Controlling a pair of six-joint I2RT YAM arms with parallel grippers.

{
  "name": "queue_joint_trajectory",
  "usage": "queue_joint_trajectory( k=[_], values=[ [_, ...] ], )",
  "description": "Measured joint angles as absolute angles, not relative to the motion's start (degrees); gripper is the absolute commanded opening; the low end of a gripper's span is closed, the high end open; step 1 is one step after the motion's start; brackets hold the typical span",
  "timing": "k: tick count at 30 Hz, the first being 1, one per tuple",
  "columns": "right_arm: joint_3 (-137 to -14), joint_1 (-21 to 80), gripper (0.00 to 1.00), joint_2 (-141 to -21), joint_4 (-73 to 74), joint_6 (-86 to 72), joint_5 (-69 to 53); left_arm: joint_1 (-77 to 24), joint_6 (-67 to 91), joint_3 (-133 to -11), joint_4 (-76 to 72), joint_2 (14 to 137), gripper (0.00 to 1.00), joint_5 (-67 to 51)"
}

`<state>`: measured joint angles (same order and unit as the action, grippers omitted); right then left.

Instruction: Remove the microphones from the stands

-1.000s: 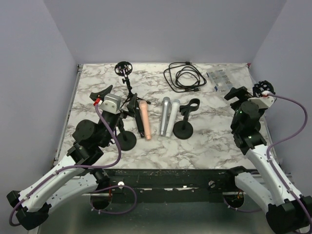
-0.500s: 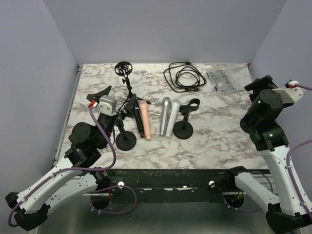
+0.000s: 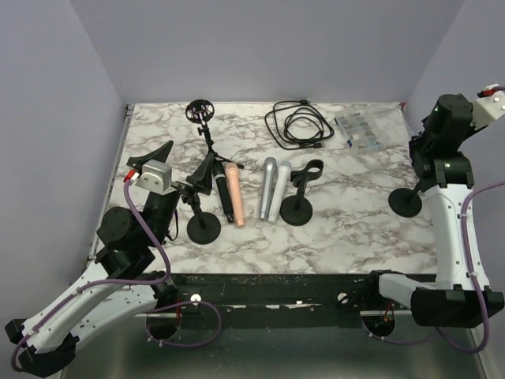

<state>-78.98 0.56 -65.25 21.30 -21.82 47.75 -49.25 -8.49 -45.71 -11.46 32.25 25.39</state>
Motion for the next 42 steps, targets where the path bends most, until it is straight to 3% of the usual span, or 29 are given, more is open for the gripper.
queue_joint_trajectory(
  k=[6, 12, 40, 42],
  values=[
    [-79.7, -14.5, 0.16, -68.2, 25.0, -27.7, 32.5, -49.3, -8.0, -45.7, -11.3, 32.0, 0.99, 24.9],
    [-79.7, -22.5, 0.01, -69.0, 27.1, -32.0, 22.9, -49.3, -7.6, -45.7, -11.3, 31.9, 0.99, 24.8],
    [-67.0, -24.4, 0.01, -68.9, 23.6, -35.2, 17.0, -49.3, -6.3, -45.7, -11.0, 31.0, 0.98, 24.4],
    [-67.1, -24.4, 0.05, -68.9, 23.7, -35.2, 17.0, -49.3, -6.2, -45.7, -11.0, 30.9, 0.98, 24.4]
  ],
)
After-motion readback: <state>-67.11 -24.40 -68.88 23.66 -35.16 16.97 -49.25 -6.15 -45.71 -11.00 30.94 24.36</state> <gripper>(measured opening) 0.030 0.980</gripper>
